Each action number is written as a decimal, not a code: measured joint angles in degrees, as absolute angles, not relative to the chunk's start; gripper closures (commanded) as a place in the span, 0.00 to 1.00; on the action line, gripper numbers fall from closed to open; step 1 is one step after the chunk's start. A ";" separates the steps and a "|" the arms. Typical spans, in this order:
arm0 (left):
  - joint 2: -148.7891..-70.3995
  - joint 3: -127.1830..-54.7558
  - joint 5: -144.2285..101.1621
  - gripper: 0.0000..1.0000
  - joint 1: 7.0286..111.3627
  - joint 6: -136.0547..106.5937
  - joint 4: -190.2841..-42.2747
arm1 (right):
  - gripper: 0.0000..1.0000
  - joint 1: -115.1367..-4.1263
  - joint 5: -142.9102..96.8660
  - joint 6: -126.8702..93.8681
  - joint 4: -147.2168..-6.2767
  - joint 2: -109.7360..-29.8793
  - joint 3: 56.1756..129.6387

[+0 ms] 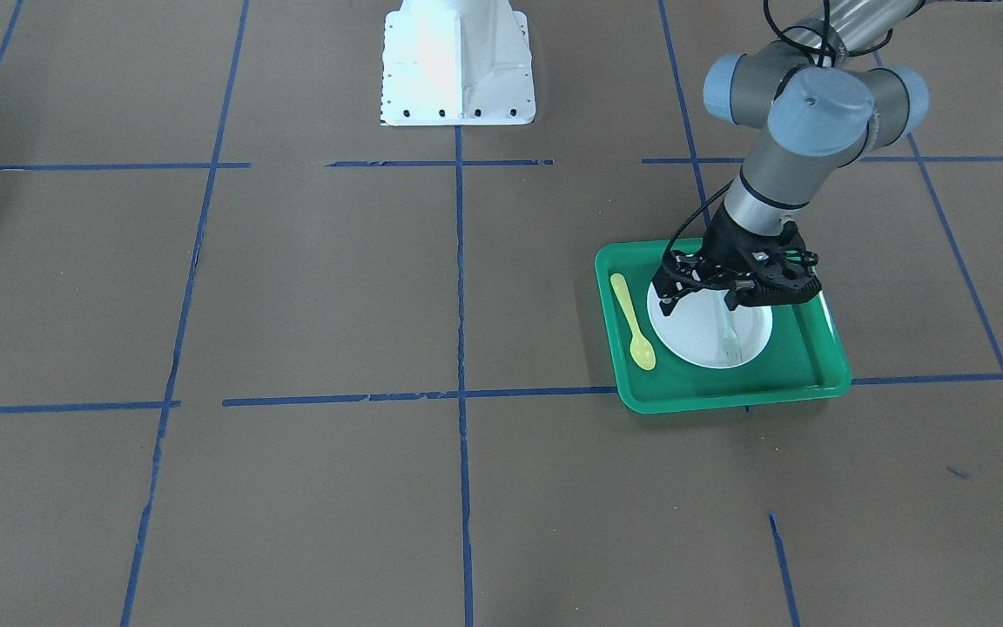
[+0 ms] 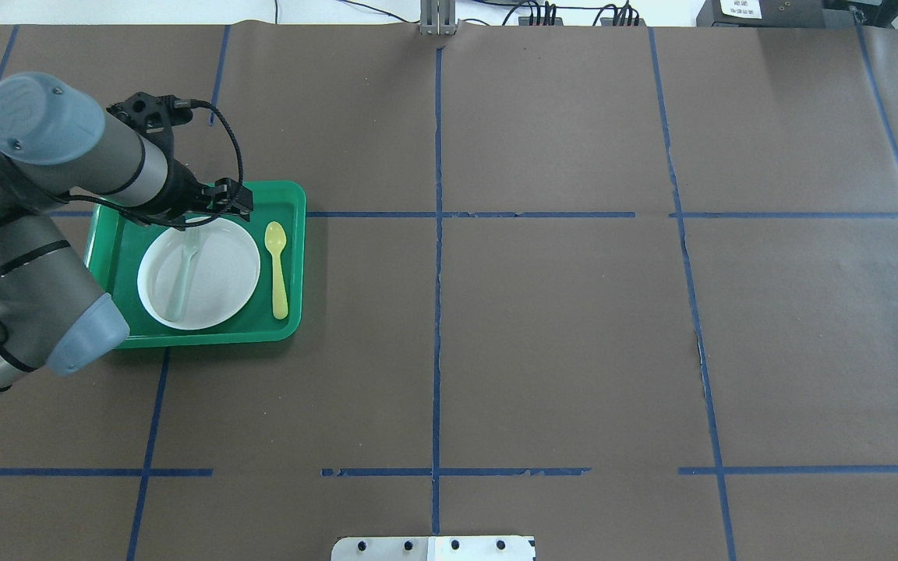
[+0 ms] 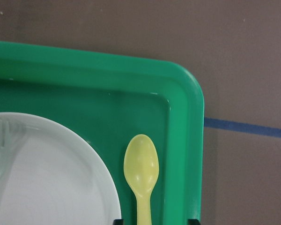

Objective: Place spoon

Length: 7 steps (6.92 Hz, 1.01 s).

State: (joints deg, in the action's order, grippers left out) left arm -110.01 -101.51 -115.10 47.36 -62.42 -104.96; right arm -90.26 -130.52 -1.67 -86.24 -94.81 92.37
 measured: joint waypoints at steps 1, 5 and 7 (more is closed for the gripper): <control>-107.21 -103.78 -117.43 0.00 50.62 -55.93 -103.23 | 0.00 -90.26 -130.52 -1.67 -86.28 -94.81 92.37; -92.58 -105.35 -120.26 0.00 69.26 -21.62 -102.06 | 0.00 -90.26 -130.52 -1.67 -86.24 -94.83 92.37; -86.69 -104.37 -125.09 0.00 79.19 -6.54 -100.52 | 0.00 -90.26 -130.52 -1.67 -86.30 -94.83 92.37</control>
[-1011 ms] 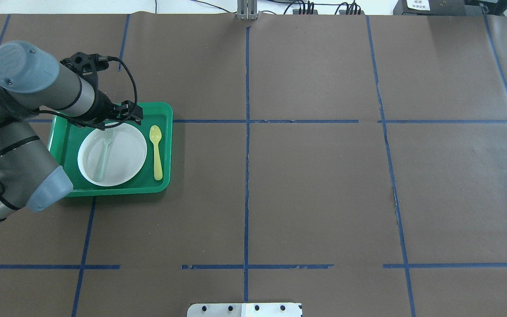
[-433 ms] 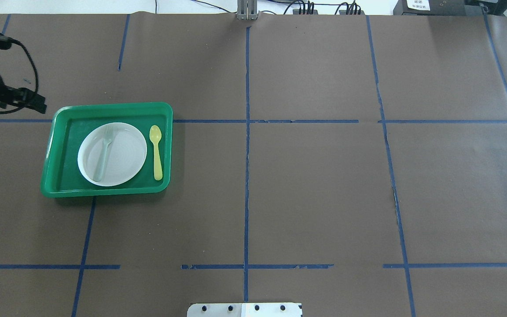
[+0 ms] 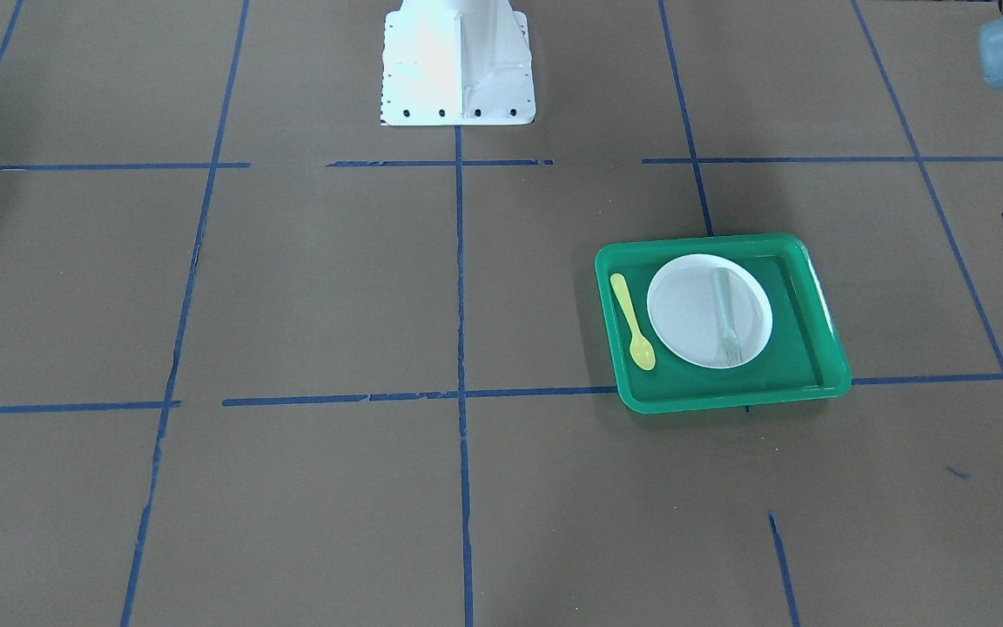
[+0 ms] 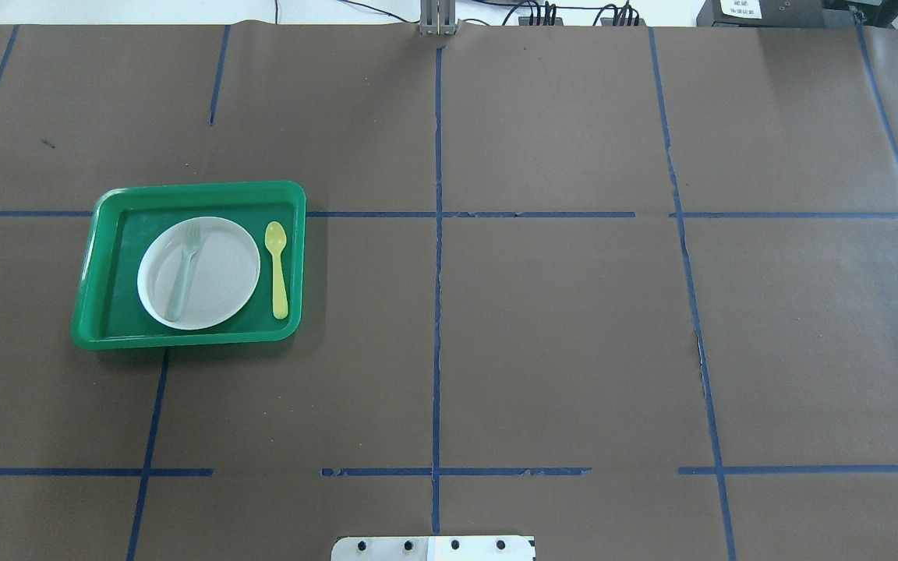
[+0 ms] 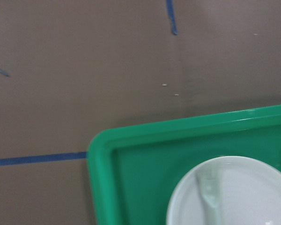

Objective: Place spoon

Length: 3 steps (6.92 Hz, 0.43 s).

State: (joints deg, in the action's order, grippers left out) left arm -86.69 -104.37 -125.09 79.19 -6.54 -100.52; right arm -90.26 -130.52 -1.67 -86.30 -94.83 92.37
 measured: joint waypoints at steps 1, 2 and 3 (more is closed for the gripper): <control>-84.01 -103.70 -126.92 0.00 83.46 -0.87 -99.16 | 0.00 -90.26 -130.52 -1.67 -86.31 -94.84 92.37; -81.62 -102.86 -127.79 0.00 87.14 2.96 -98.29 | 0.00 -90.26 -130.52 -1.67 -86.31 -94.82 92.37; -79.80 -102.39 -128.88 0.00 89.93 4.95 -97.47 | 0.00 -90.26 -130.52 -1.67 -86.29 -94.80 92.37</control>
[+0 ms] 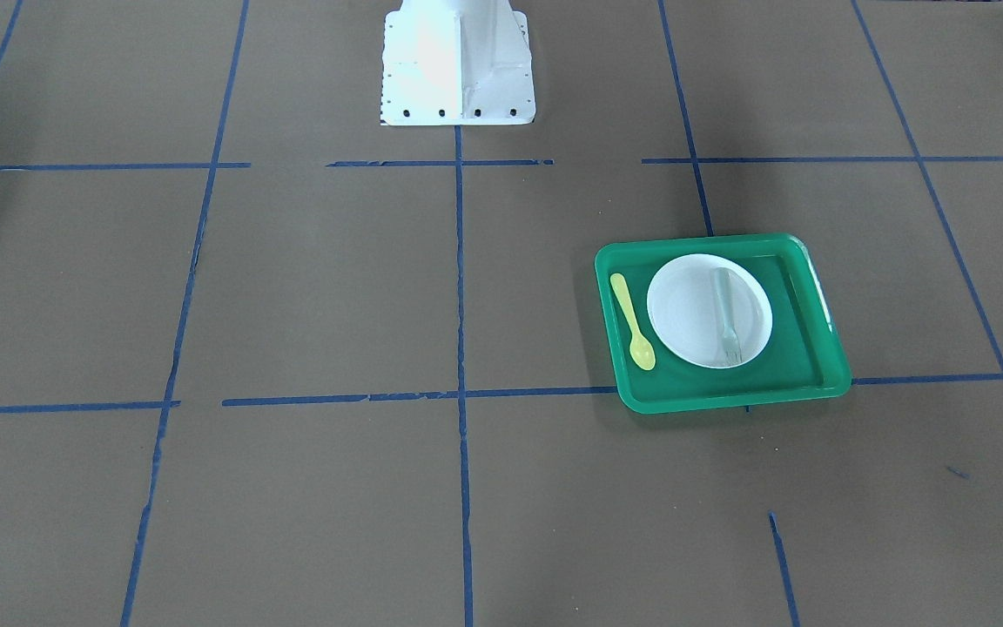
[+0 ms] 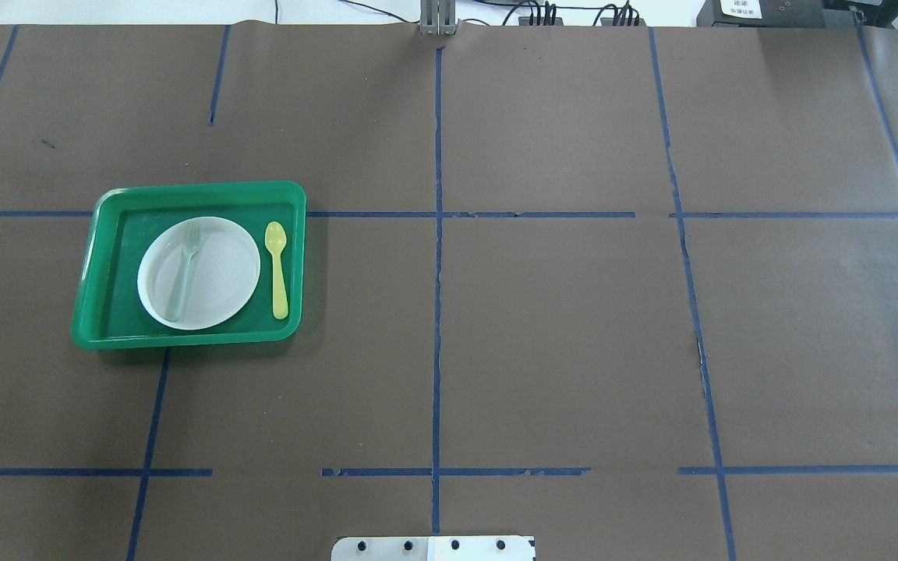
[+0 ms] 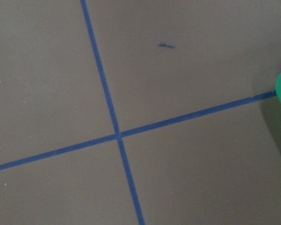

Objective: Place spoon

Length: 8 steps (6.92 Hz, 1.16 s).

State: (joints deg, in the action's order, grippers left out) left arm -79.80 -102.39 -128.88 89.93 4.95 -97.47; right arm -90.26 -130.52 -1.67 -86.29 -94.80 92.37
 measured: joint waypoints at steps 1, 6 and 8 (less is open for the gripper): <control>-78.76 -102.17 -130.55 0.00 91.45 7.24 -95.71 | 0.00 -90.26 -130.52 -1.67 -86.27 -94.80 92.37; -78.61 -101.11 -137.98 0.00 93.64 12.58 -88.59 | 0.00 -90.27 -130.52 -1.67 -86.27 -94.82 92.37; -79.28 -100.38 -138.00 0.00 93.83 12.57 -88.59 | 0.00 -90.26 -130.52 -1.67 -86.30 -94.81 92.37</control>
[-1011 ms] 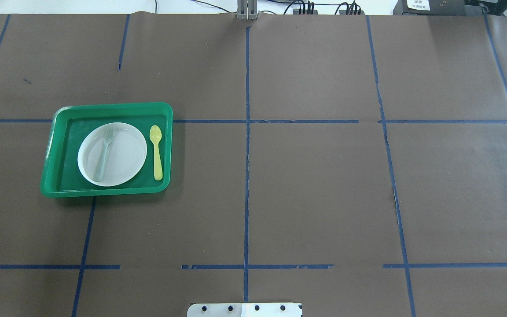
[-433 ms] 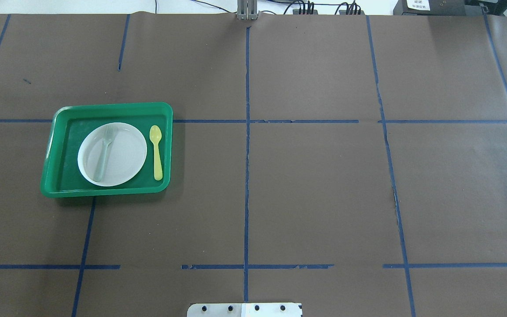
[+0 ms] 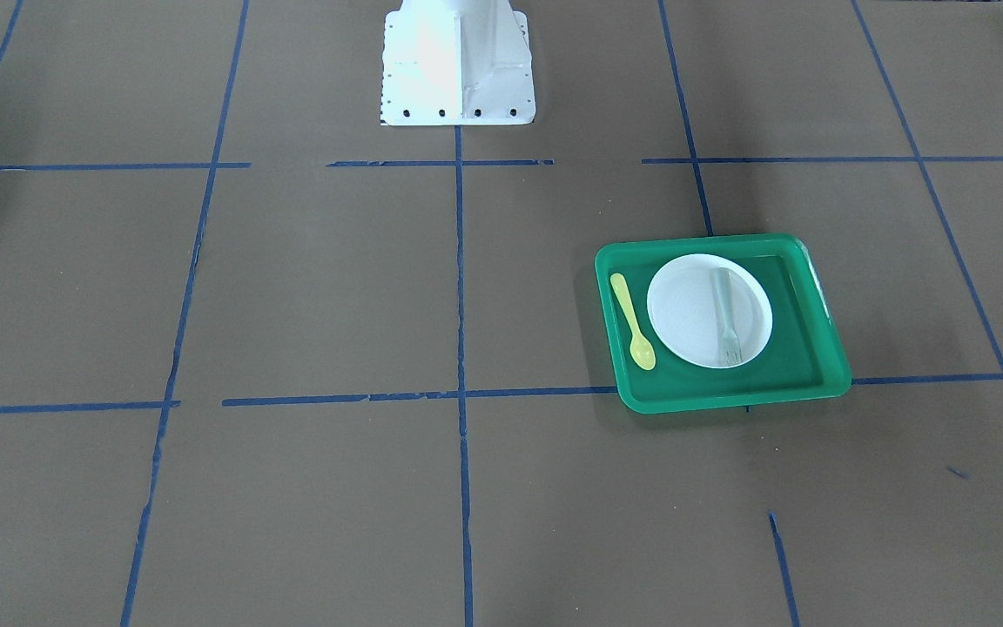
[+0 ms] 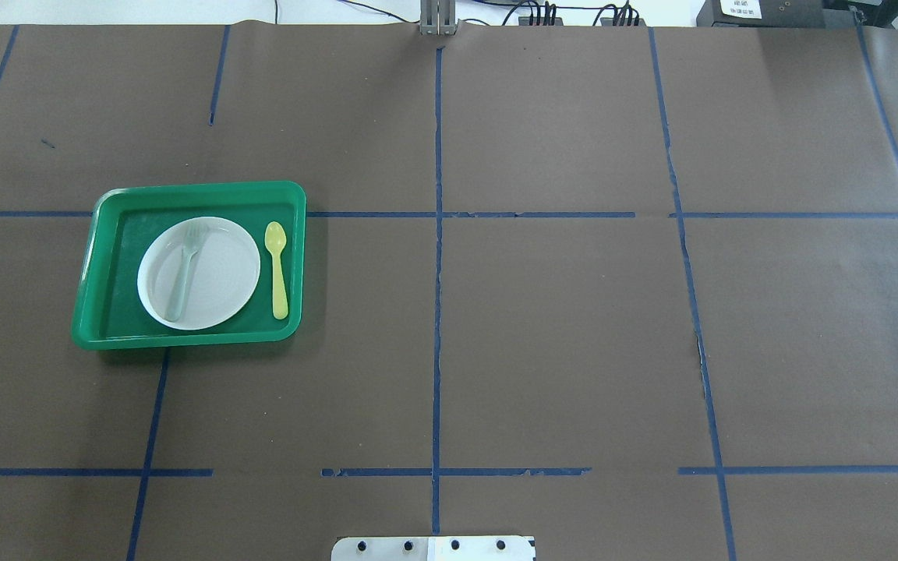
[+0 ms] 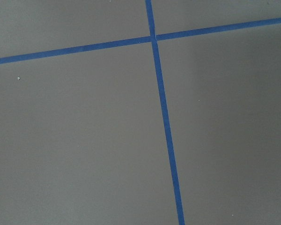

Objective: Place spoon

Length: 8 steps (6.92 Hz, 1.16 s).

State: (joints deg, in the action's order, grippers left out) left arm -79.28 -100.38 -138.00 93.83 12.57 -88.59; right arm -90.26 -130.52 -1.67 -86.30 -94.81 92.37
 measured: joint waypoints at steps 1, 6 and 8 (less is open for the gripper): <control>-79.39 -100.34 -137.99 0.00 93.92 12.59 -88.61 | 0.00 -90.26 -130.52 -1.67 -86.31 -94.81 92.37; -79.43 -101.31 -137.90 0.00 94.35 12.66 -88.79 | 0.00 -90.26 -130.52 -1.67 -86.24 -94.83 92.37; -79.40 -101.38 -137.90 0.00 94.39 12.64 -88.77 | 0.00 -90.26 -130.52 -1.67 -86.24 -94.78 92.37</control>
